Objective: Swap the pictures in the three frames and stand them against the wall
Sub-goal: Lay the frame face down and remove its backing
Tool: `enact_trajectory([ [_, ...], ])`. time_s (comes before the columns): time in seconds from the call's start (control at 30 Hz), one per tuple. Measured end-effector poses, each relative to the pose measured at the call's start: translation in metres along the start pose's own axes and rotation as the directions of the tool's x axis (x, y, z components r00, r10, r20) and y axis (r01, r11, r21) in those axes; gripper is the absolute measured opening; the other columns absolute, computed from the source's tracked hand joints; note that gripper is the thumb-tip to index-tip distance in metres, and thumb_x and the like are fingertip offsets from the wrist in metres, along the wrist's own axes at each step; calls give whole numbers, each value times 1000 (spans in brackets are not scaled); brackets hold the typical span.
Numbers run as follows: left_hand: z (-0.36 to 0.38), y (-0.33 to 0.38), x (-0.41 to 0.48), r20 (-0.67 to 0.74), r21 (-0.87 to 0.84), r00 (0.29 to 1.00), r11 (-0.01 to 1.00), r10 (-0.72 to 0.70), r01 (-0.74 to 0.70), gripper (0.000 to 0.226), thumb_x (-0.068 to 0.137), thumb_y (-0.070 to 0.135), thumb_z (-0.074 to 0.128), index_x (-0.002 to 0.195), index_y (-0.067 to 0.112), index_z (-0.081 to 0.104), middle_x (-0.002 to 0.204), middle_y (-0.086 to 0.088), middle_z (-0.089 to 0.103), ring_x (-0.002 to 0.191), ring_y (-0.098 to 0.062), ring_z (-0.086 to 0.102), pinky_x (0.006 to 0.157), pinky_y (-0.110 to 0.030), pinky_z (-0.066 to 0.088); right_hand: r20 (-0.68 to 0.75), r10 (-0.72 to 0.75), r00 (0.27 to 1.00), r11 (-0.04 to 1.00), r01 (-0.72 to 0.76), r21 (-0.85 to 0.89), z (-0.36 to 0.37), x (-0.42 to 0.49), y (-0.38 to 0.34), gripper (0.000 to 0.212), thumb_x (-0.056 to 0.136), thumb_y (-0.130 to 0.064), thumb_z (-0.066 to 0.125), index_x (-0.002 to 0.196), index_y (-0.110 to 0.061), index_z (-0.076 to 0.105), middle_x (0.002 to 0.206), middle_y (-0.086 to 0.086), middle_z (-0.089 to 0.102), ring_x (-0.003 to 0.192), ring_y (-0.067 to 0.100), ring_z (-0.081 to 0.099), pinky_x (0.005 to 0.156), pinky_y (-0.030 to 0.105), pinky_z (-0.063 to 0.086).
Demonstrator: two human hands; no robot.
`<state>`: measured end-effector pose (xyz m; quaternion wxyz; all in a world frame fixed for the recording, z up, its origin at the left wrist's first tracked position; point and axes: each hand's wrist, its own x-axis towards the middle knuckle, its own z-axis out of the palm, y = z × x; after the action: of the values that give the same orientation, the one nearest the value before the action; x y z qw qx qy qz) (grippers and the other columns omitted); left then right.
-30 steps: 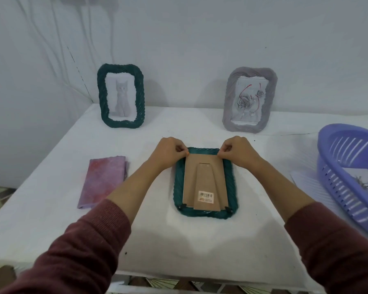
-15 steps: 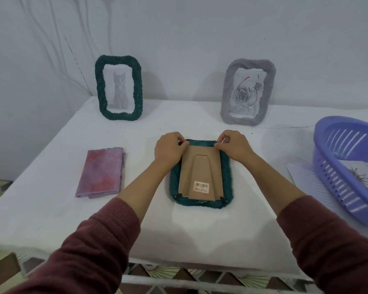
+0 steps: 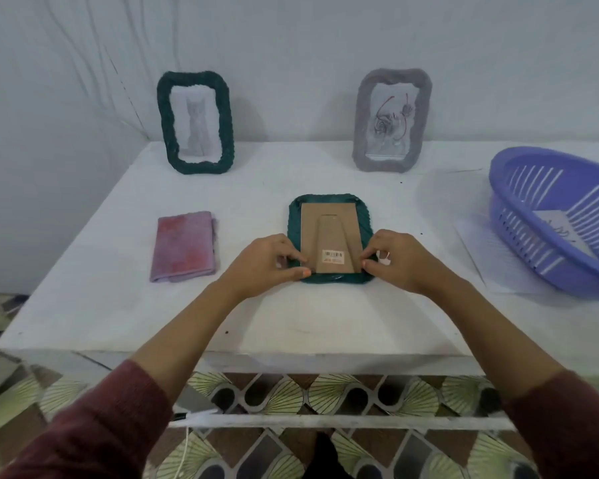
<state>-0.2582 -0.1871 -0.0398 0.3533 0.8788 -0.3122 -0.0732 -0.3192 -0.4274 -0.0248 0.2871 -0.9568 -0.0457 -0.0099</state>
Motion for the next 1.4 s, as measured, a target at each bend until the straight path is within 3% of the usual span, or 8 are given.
enact_trajectory([
  [0.13, 0, -1, -8, 10, 35, 1000, 999, 25, -25, 34, 73, 29, 75, 104, 18, 71, 96, 6, 58, 84, -9, 54, 67, -5, 37, 40, -47, 998, 999, 47, 4, 2, -16, 0, 20, 77, -27, 72, 89, -12, 67, 93, 1, 60, 85, 16, 56, 81, 32, 48],
  [0.37, 6, -2, -10, -27, -52, 999, 998, 21, -22, 26, 73, 22, 76, 97, 13, 73, 97, 3, 59, 89, -15, 58, 85, -30, 49, 5, -76, 997, 989, 76, -128, 9, -25, 1, 31, 76, -33, 71, 100, -14, 64, 104, 0, 60, 92, 16, 56, 82, 31, 47],
  [0.63, 8, -5, -6, -3, -66, 998, 995, 68, -69, 11, 74, 21, 75, 83, 16, 76, 85, 18, 59, 80, 10, 53, 75, -22, 42, -52, -99, 994, 988, 92, -123, 18, -31, 1, 23, 82, -25, 66, 101, -10, 65, 107, 3, 58, 95, 18, 54, 80, 32, 47],
  [0.77, 10, -8, -6, -12, -77, 999, 996, 41, -42, 10, 74, 23, 75, 83, 20, 76, 88, 20, 56, 84, 10, 51, 74, -17, 40, -52, -133, 990, 975, 121, -185, 18, -31, 2, 20, 84, -27, 63, 100, -14, 66, 106, 1, 58, 92, 15, 53, 72, 24, 44],
  [0.97, 6, -5, -4, 37, -105, 997, 992, -60, 64, 11, 70, 26, 78, 80, 23, 76, 100, 20, 53, 95, -4, 53, 86, -28, 43, -34, -178, 983, 947, 162, -276, 16, -29, 4, 21, 85, -31, 62, 100, -17, 65, 105, 0, 59, 90, 16, 54, 69, 22, 38],
  [1.1, -5, 3, 6, -17, -201, 990, 971, -137, 131, 6, 77, 25, 72, 82, 23, 73, 107, 12, 50, 90, 1, 54, 76, -8, 40, 21, -150, 989, 964, 151, -220, 6, -23, 7, 35, 79, -39, 68, 108, -20, 62, 108, -2, 60, 90, 15, 56, 81, 27, 44],
  [1.27, -4, 2, 38, -185, -197, 919, 929, -349, 313, 19, 89, 24, 58, 105, 17, 65, 115, -5, 58, 103, -18, 55, 91, -32, 48, -91, 67, 994, 997, -63, 38, -9, 9, 13, 40, 85, -32, 63, 124, -25, 55, 107, -5, 52, 90, 10, 47, 83, 25, 38],
  [1.4, 7, 6, 53, -230, -218, 873, 897, -430, 385, 26, 87, 13, 60, 112, 5, 64, 115, -12, 64, 105, -22, 58, 92, -27, 45, -79, 209, 975, 974, -201, 106, -7, 41, 16, 34, 88, -30, 59, 119, -17, 61, 114, 6, 56, 91, 10, 46, 83, 23, 35],
])
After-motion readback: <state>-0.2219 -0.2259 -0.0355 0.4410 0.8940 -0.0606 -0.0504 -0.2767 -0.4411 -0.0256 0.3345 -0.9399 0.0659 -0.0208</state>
